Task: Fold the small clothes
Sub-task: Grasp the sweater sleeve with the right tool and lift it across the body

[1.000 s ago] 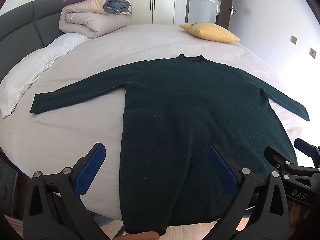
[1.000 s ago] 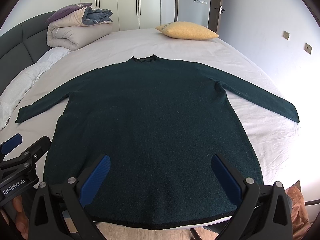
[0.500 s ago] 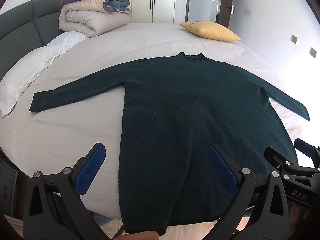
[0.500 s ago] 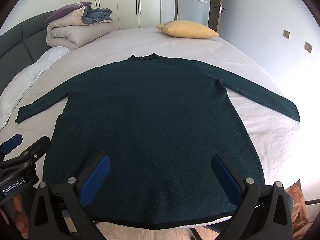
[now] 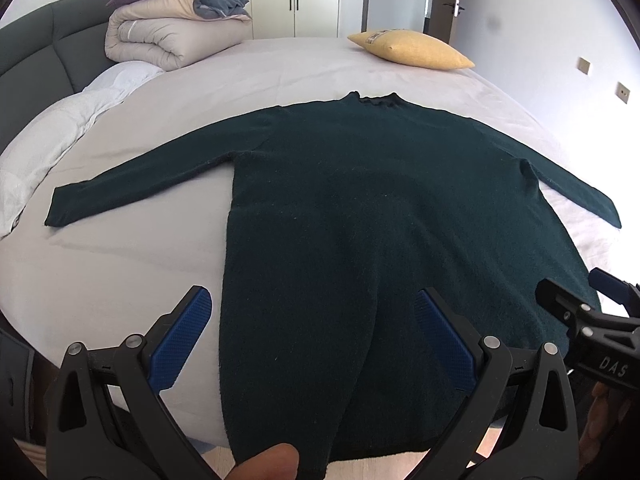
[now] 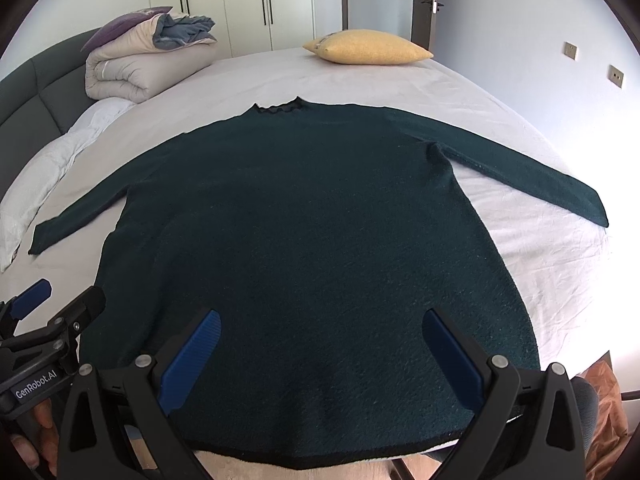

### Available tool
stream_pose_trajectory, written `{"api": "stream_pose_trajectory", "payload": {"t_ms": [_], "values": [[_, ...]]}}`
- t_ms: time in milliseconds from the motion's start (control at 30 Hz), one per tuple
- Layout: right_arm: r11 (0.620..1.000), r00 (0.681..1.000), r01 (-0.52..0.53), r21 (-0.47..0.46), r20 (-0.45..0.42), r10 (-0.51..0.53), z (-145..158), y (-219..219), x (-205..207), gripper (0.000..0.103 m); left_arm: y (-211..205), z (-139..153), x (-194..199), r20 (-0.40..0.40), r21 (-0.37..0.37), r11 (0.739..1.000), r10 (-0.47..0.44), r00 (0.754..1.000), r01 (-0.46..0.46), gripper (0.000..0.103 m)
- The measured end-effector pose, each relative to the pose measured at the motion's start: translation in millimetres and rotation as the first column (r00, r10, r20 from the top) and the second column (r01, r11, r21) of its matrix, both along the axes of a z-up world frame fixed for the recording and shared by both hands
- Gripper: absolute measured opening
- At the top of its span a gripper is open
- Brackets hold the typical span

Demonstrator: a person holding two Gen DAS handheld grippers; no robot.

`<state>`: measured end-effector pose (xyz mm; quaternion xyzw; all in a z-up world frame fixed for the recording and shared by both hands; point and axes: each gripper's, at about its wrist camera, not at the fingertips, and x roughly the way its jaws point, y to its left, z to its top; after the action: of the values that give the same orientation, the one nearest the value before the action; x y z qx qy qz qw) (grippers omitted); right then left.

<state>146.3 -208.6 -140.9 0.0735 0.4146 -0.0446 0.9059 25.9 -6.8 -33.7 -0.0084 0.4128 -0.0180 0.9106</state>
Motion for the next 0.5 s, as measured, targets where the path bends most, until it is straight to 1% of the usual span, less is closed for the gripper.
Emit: {"api": "stream_pose_trajectory", "payload": {"t_ms": [133,200,267,300,367,433,467,500], "values": [[0.997,0.997,0.062,0.053,0.043,-0.065,6,-45,4,0.103,0,-2,23,-0.041,-0.041,0.999,-0.023,0.999,0.022,0.103],[0.988,0.990,0.128,0.081,0.055,-0.133,9,-83,6,0.103,-1,-3,39,-0.059,-0.060,0.998,-0.024,0.998,0.021,0.103],[0.970,0.976,0.199,0.144,0.056,-0.208,11,-128,10,0.103,-1,-4,55,-0.074,-0.102,0.994,-0.032,0.997,0.024,0.103],[0.951,0.965,0.238,0.195,0.059,-0.254,11,-156,9,0.103,1,-4,64,-0.082,-0.135,0.991,-0.034,0.996,0.022,0.103],[0.907,0.939,0.310,0.285,0.061,-0.340,8,-209,7,0.103,0,-3,79,-0.088,-0.162,0.987,-0.025,0.996,0.010,0.103],[0.841,0.902,0.378,0.387,0.053,-0.429,0,-263,3,0.103,-1,-1,94,-0.078,-0.212,0.977,-0.044,0.996,0.026,0.103],[0.801,0.881,0.409,0.437,0.040,-0.472,-7,-288,0,0.103,-3,1,100,-0.064,-0.244,0.969,-0.055,0.996,0.037,0.103],[0.748,0.855,0.443,0.494,0.020,-0.519,-16,-318,-4,0.103,-3,2,107,-0.043,-0.275,0.960,-0.063,0.997,0.049,0.103]]}}
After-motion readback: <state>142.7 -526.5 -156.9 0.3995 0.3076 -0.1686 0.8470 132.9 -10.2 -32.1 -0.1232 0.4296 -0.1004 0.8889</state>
